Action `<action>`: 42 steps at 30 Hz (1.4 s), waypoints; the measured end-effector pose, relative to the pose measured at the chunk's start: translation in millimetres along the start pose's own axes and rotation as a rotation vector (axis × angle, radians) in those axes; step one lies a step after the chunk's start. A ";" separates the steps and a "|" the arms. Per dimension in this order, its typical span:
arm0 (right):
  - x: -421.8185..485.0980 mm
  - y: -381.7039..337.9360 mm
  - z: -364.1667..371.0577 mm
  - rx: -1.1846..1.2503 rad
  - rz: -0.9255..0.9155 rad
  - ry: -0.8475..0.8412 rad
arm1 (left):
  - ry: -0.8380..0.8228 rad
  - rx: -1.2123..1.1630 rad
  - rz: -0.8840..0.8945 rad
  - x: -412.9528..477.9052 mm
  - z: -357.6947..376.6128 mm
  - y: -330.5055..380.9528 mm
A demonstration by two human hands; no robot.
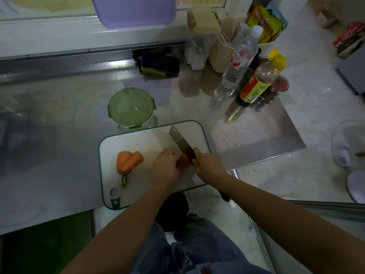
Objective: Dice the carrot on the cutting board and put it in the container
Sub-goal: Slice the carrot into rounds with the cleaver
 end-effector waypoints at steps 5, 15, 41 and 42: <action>8.8 -1.5 -3.5 0.059 -0.008 0.050 | -0.011 0.002 0.021 -1.5 -1.3 1.4; -2.1 3.8 -21.0 0.001 -0.065 0.036 | -0.017 -0.005 -0.033 1.0 7.7 -7.0; -4.9 5.4 -20.9 -0.016 -0.077 0.009 | 0.024 -0.023 -0.011 -0.5 2.7 -5.4; -6.8 5.7 -20.1 -0.015 -0.076 -0.005 | 0.033 -0.024 -0.008 -0.2 2.3 -5.2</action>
Point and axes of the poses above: each hand's wrist, its own x-axis towards the middle knuckle, its own z-axis out of the palm, y = z × x, the point moved 3 cm from there along x, towards the middle knuckle, and after that the axes turned 3 degrees about z, right-handed, at the moved point
